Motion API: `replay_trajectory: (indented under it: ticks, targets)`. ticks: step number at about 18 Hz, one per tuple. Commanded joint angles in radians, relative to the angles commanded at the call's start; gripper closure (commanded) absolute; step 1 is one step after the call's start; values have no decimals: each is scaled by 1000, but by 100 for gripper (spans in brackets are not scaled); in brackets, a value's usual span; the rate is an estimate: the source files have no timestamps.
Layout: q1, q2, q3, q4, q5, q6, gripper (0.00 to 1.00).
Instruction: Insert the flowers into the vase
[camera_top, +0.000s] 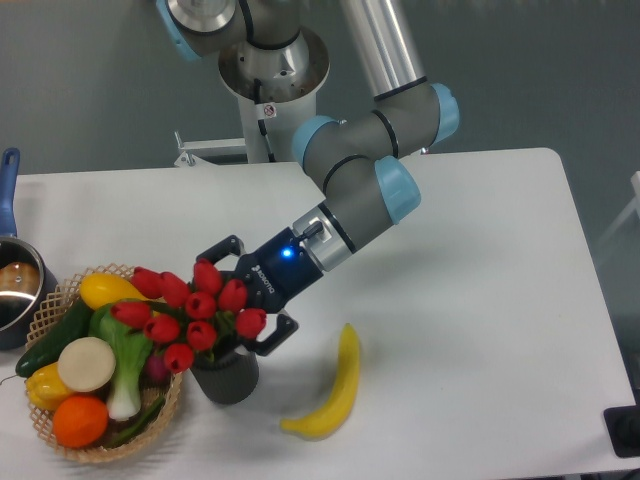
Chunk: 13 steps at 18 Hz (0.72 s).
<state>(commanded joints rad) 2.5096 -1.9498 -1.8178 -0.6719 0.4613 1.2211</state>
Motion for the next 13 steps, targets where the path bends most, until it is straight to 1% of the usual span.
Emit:
replay_trajectory:
  ticks: [2,6,8,11,13]
  targets:
    - [6,8,14,0,77,-8,0]
    - [14,49,52,-2,239,-15,0]
    - [15,80,55,0,305,-17,0]
    - [37,124,52,-5,368,-17,0]
    - [49,164,41,-5,459,-8,0]
